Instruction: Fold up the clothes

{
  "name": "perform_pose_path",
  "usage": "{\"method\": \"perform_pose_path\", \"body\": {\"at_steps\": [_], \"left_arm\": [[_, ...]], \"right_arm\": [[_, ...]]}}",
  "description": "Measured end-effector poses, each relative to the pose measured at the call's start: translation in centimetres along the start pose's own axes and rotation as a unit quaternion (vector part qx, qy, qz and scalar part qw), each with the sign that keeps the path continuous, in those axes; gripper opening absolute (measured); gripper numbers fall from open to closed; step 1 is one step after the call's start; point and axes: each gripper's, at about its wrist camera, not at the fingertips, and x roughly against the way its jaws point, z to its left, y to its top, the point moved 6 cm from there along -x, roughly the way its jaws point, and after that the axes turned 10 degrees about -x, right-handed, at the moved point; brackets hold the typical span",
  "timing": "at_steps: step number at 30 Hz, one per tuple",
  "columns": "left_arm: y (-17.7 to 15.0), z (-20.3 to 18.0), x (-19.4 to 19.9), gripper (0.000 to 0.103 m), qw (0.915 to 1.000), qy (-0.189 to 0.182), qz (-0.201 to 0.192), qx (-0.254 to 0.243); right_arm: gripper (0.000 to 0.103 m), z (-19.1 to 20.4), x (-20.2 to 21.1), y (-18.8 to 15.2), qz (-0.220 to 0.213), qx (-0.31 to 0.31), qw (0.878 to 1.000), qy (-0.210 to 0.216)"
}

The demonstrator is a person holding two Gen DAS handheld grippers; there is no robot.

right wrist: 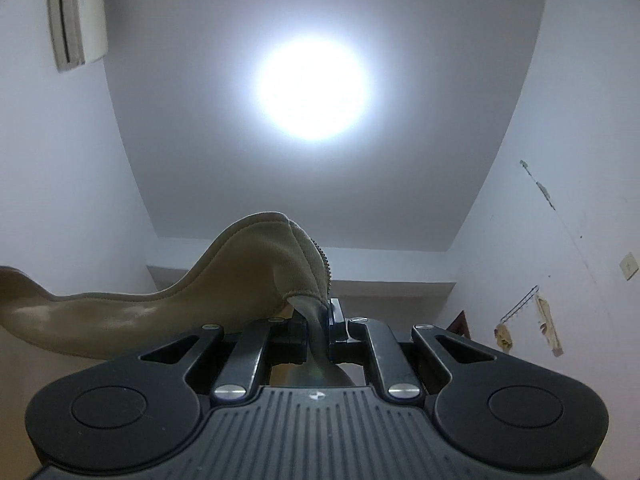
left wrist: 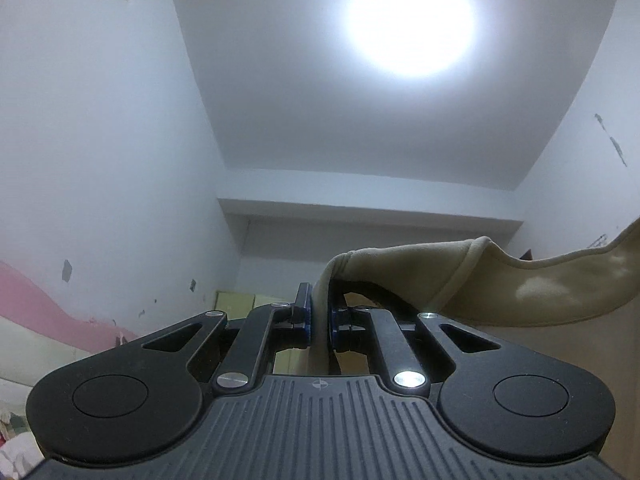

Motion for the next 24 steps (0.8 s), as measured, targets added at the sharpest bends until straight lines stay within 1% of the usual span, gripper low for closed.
{"method": "perform_pose_path", "body": {"at_steps": [2, 5, 9, 11, 14, 16, 17, 18, 19, 20, 21, 22, 23, 24], "left_arm": [[-1.3, -0.2, -0.9, 0.007, 0.9999, -0.002, 0.013, 0.001], [-3.4, -0.9, -2.4, 0.007, 0.9992, -0.008, 0.039, 0.0], [-8.3, -2.6, -6.8, 0.007, 0.9962, -0.014, 0.085, -0.008], [-11.6, -3.6, -9.9, 0.007, 0.993, -0.017, 0.116, -0.01], [-17.8, -5.2, -15.4, 0.007, 0.984, -0.02, 0.177, -0.015], [-22.7, -6.3, -18.7, 0.007, 0.9748, -0.021, 0.22, -0.029], [-25.1, -6.9, -20.3, 0.008, 0.9693, -0.021, 0.242, -0.036], [-27.6, -7.4, -21.9, 0.009, 0.9633, -0.021, 0.264, -0.044], [-30.5, -7.9, -23.0, 0.011, 0.9536, -0.027, 0.295, -0.055], [-33.6, -8.4, -23.8, 0.014, 0.9422, -0.034, 0.326, -0.067], [-36.6, -8.9, -24.7, 0.028, 0.9295, -0.041, 0.358, -0.079], [-39.8, -9.2, -24.7, 0.05, 0.9115, -0.049, 0.399, -0.085], [-43.0, -9.4, -24.4, 0.06, 0.8907, -0.058, 0.442, -0.089], [-46.2, -9.7, -24.2, 0.064, 0.8679, -0.066, 0.483, -0.094]], "right_arm": [[0.009, 0.0, -0.5, -1.1, 0.01, 0.01, 1.0, -0.005], [0.009, -0.2, -2.4, -4.1, 0.038, 0.017, 0.999, -0.012], [0.009, -0.7, -6.5, -9.9, 0.086, 0.028, 0.996, -0.024], [0.009, -1.1, -9.7, -14.1, 0.114, 0.041, 0.992, -0.031], [0.009, -2.0, -14.4, -20.8, 0.171, 0.052, 0.983, -0.035], [0.009, -3.7, -17.9, -26.1, 0.22, 0.057, 0.973, -0.038], [0.009, -4.4, -19.4, -29.3, 0.249, 0.059, 0.966, -0.041], [0.009, -5.1, -20.9, -32.5, 0.278, 0.061, 0.958, -0.044], [0.01, -5.7, -22.0, -35.9, 0.307, 0.062, 0.948, -0.049], [0.01, -6.4, -23.0, -39.3, 0.336, 0.063, 0.938, -0.053], [0.01, -6.7, -23.1, -43.5, 0.378, 0.063, 0.922, -0.056], [0.012, -7.1, -23.0, -47.6, 0.419, 0.063, 0.904, -0.058], [0.018, -6.8, -21.5, -51.7, 0.466, 0.057, 0.881, -0.059], [0.024, -6.5, -19.9, -55.7, 0.511, 0.052, 0.856, -0.06]]}}
